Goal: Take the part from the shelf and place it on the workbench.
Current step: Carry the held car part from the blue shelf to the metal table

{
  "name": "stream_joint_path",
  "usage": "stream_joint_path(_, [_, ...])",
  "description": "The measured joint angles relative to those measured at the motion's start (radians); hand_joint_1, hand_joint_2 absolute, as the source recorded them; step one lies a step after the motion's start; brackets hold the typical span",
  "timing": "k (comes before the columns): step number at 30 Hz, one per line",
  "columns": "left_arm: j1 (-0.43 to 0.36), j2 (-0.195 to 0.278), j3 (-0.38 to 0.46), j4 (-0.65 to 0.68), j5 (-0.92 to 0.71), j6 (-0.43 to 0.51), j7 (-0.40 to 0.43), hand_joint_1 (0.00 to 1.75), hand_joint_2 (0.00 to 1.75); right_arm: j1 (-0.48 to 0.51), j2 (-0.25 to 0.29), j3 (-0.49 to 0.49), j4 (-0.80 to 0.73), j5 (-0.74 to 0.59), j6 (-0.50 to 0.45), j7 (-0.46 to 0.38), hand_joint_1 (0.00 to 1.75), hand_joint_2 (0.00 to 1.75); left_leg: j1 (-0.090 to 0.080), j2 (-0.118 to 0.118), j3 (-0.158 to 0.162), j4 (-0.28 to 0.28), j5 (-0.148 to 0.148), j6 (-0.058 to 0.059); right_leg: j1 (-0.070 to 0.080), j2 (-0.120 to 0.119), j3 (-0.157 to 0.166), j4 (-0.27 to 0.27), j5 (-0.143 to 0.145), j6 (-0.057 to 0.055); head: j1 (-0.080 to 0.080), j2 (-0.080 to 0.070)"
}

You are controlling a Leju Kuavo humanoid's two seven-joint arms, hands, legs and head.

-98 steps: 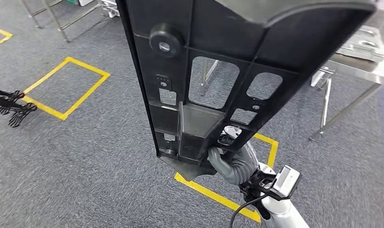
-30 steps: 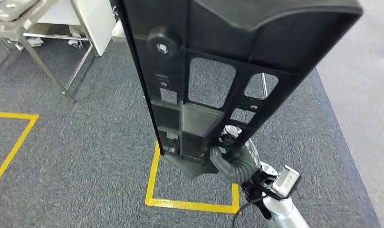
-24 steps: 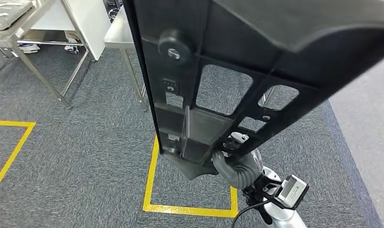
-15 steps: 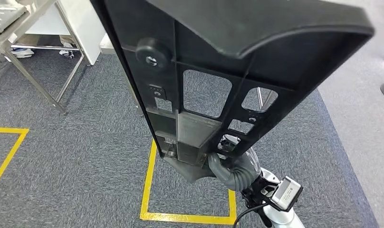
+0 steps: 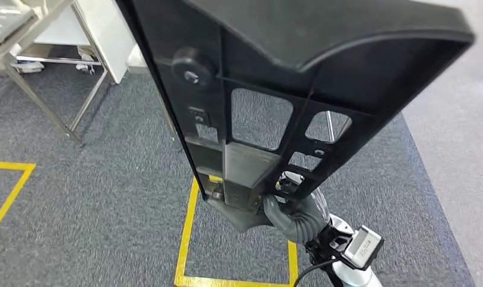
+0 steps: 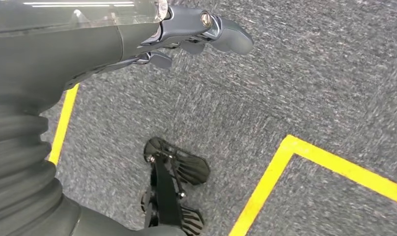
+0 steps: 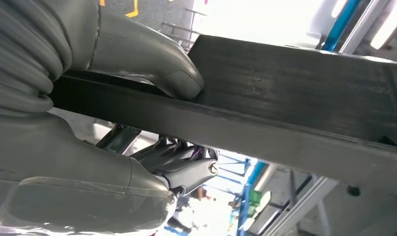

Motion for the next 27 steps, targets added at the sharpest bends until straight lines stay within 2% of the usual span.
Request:
stream_joint_path(2, [0.001,0.0,0.0,0.0,0.001,0.003,0.001,0.0,1.75,0.003,0.0,0.0,0.001,0.0,0.001,-0.002,1.75,1.75,0.001,0.001,0.007,0.008,-0.004,-0.013,0.002,0.002,0.012,-0.004,-0.001,-0.016,-0.001,0.0])
stream_joint_path(4, [-0.001,-0.001,0.0,0.0,0.001,0.006,0.0,0.0,1.75,0.003,0.002,0.0,0.002,-0.001,0.004,-0.005,1.75,1.75,0.004,0.002,-0.005,0.056,-0.021,-0.019,0.001,0.003,0.034,-0.009,-0.008,-0.03,-0.006,0.0])
stream_joint_path(5, [-0.002,-0.001,0.0,0.0,0.002,0.007,0.0,0.0,1.75,0.002,0.003,0.0,0.002,-0.001,0.006,-0.006,1.75,1.75,0.005,0.002,-0.032,0.107,-0.04,-0.02,0.002,0.003,0.044,-0.011,-0.012,-0.036,-0.008,0.0])
stream_joint_path(7, [-0.002,-0.002,0.001,0.0,0.002,0.008,-0.003,0.0,1.75,0.0,0.005,0.0,0.005,-0.001,0.01,-0.006,1.75,1.75,0.005,0.002,-0.112,0.233,-0.092,-0.022,0.008,0.003,0.055,-0.011,-0.023,-0.045,-0.012,0.0])
stream_joint_path(8, [0.0,-0.002,0.001,0.0,0.002,0.008,-0.004,0.0,1.75,0.001,0.006,0.0,0.007,-0.001,0.011,-0.006,1.75,1.75,0.004,0.002,-0.148,0.278,-0.109,-0.021,0.011,0.005,0.06,-0.011,-0.028,-0.047,-0.012,0.0])
stream_joint_path(9, [0.002,-0.002,0.002,0.0,0.002,0.008,-0.005,0.0,1.75,0.001,0.006,0.0,0.009,-0.001,0.011,-0.006,1.75,1.75,0.004,0.002,-0.169,0.289,-0.107,-0.019,0.015,0.007,0.067,-0.011,-0.035,-0.048,-0.012,0.0])
stream_joint_path(10, [0.004,-0.002,0.002,0.0,0.001,0.008,-0.006,0.0,1.75,0.001,0.007,0.0,0.011,-0.001,0.011,-0.006,1.75,1.75,0.003,0.002,-0.171,0.263,-0.083,-0.014,0.018,0.009,0.076,-0.011,-0.042,-0.048,-0.013,0.0])
stream_joint_path(12, [0.005,-0.002,0.002,0.0,-0.001,0.006,-0.008,0.0,1.75,0.0,0.007,0.0,0.013,-0.001,0.01,-0.005,1.75,1.75,-0.002,0.002,-0.137,0.137,0.009,0.0,0.022,0.01,0.097,-0.012,-0.058,-0.048,-0.013,0.0])
stream_joint_path(13, [0.005,-0.001,0.002,0.0,-0.003,0.005,-0.008,0.0,1.75,-0.001,0.008,0.0,0.015,-0.001,0.01,-0.005,1.75,1.75,-0.007,0.002,-0.121,0.081,0.046,0.006,0.022,0.009,0.106,-0.013,-0.064,-0.046,-0.01,0.0])
stream_joint_path(14, [0.004,-0.001,0.002,0.0,-0.005,0.004,-0.008,0.0,1.75,-0.002,0.008,0.0,0.016,-0.002,0.01,-0.005,1.75,1.75,-0.013,0.002,-0.109,0.042,0.067,0.012,0.021,0.01,0.109,-0.016,-0.068,-0.041,-0.009,0.0])
stream_joint_path(15, [0.004,0.0,0.002,0.0,-0.006,0.004,-0.009,0.0,1.75,-0.003,0.008,0.0,0.018,-0.004,0.009,-0.005,1.75,1.75,-0.019,0.002,-0.104,0.023,0.075,0.017,0.018,0.01,0.113,-0.018,-0.068,-0.034,-0.008,0.0])
stream_joint_path(17, [0.006,0.0,0.002,0.0,-0.008,0.004,-0.008,0.0,1.75,-0.005,0.007,-0.002,0.022,-0.013,0.012,-0.006,1.75,1.75,-0.023,0.0,-0.092,0.006,0.073,0.026,0.016,0.011,0.116,-0.015,-0.06,-0.019,-0.009,0.0])
stream_joint_path(19, [0.006,-0.001,0.002,0.0,-0.008,0.006,-0.007,0.0,1.75,-0.01,0.006,-0.007,0.027,-0.024,0.016,-0.007,1.75,1.75,-0.017,-0.002,-0.068,-0.012,0.074,0.036,0.016,0.01,0.106,0.022,-0.061,-0.007,-0.008,0.0])
stream_joint_path(20, [0.004,-0.002,0.002,0.0,-0.009,0.007,-0.006,0.0,1.75,-0.015,0.006,-0.009,0.029,-0.028,0.018,-0.007,1.75,1.75,-0.014,-0.002,-0.057,-0.017,0.072,0.041,0.015,0.01,0.085,0.062,-0.076,-0.003,-0.006,0.0])
stream_joint_path(23, [0.001,-0.004,0.003,0.0,-0.007,0.012,0.0,0.0,1.75,-0.024,0.006,-0.011,0.038,-0.036,0.022,-0.006,1.75,1.75,-0.013,-0.003,-0.041,-0.02,0.058,0.045,0.007,0.009,-0.031,0.231,-0.151,0.011,-0.003,0.0])
stream_joint_path(24, [0.002,-0.005,0.004,0.0,-0.006,0.013,0.002,0.0,1.75,-0.025,0.006,-0.011,0.042,-0.036,0.024,-0.004,1.75,1.75,-0.013,-0.004,-0.036,-0.02,0.052,0.044,0.004,0.009,-0.058,0.257,-0.154,0.014,-0.003,0.0])
stream_joint_path(25, [0.002,-0.007,0.005,0.0,-0.005,0.014,0.003,0.0,1.75,-0.026,0.006,-0.011,0.046,-0.036,0.027,-0.002,1.75,1.75,-0.013,-0.004,-0.029,-0.019,0.046,0.042,0.003,0.008,-0.066,0.245,-0.133,0.016,-0.003,0.0])
stream_joint_path(26, [0.003,-0.008,0.006,0.0,-0.005,0.014,0.003,0.0,1.75,-0.028,0.006,-0.011,0.049,-0.036,0.029,0.0,1.75,1.75,-0.012,-0.004,-0.021,-0.018,0.04,0.04,0.001,0.008,-0.056,0.197,-0.093,0.015,-0.003,0.0])
stream_joint_path(27, [0.003,-0.01,0.006,0.0,-0.004,0.015,0.004,0.0,1.75,-0.031,0.006,-0.011,0.051,-0.036,0.031,0.001,1.75,1.75,-0.012,-0.004,-0.012,-0.017,0.033,0.037,0.001,0.006,-0.032,0.125,-0.042,0.013,-0.002,0.0])
